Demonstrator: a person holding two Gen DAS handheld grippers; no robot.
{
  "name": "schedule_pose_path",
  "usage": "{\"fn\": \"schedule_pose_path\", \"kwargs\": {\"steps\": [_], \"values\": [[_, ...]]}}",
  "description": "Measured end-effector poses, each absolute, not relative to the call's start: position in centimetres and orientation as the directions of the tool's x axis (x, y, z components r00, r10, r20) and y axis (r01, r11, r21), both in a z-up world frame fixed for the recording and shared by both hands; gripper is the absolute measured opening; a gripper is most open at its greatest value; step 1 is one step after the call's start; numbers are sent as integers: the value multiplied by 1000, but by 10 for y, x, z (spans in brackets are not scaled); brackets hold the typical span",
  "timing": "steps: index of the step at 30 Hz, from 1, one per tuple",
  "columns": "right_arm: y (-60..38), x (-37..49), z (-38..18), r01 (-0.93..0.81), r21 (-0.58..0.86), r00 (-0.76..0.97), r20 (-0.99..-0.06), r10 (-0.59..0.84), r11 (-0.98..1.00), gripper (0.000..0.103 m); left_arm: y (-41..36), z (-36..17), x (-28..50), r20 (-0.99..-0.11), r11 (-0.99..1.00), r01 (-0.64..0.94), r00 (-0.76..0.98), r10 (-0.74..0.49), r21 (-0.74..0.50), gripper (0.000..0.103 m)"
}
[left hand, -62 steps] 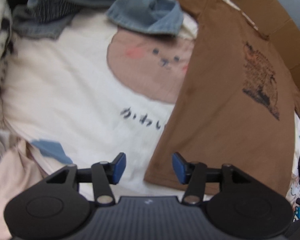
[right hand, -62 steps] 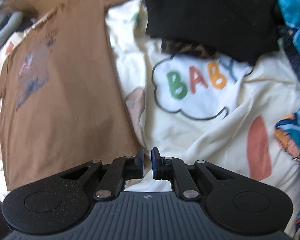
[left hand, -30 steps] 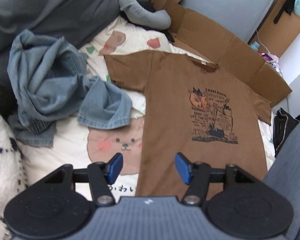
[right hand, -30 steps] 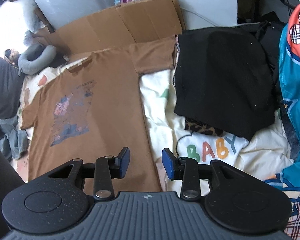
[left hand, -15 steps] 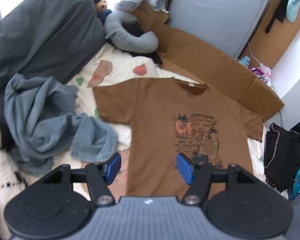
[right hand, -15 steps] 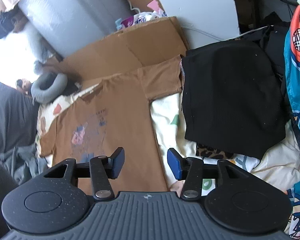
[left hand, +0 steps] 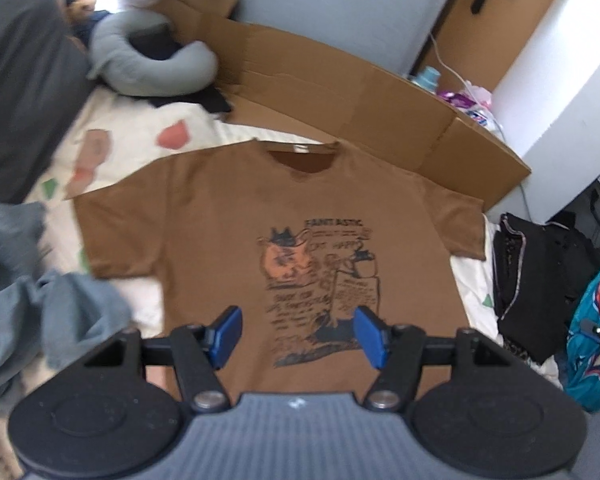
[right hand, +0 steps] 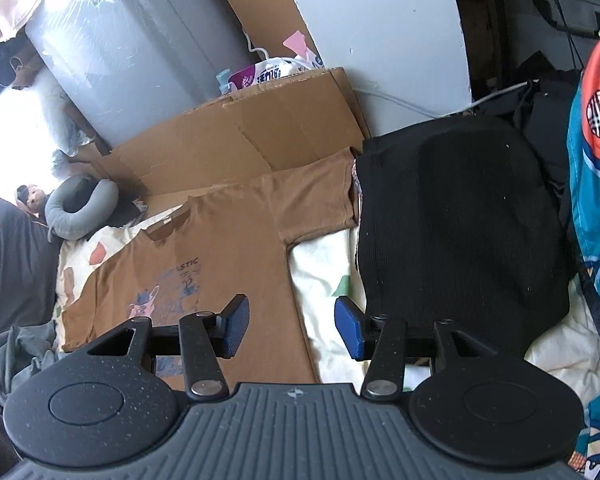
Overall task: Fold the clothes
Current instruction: 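Raise both tools and move them toward the shirt collar and sleeve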
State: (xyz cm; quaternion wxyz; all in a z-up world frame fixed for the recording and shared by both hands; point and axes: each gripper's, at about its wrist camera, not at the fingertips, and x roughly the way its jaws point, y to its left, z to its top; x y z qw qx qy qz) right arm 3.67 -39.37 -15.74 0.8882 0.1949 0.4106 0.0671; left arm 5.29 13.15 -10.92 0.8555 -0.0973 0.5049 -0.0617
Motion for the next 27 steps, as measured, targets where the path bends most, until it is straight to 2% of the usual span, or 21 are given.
{"fn": "schedule_pose_path", "kwargs": {"steps": [9, 15, 27], "values": [[-382, 69, -184, 28, 377, 625, -729, 279, 926, 54, 99, -150, 114, -843, 960, 88, 463, -275, -265, 65], [-373, 93, -209, 27, 335, 632, -735, 244, 942, 54, 88, -185, 155, -845, 957, 123, 448, -291, -264, 65], [-356, 131, -253, 33, 353, 621, -740, 258, 935, 54, 64, -237, 212, -841, 948, 191, 441, -313, -253, 65]]}}
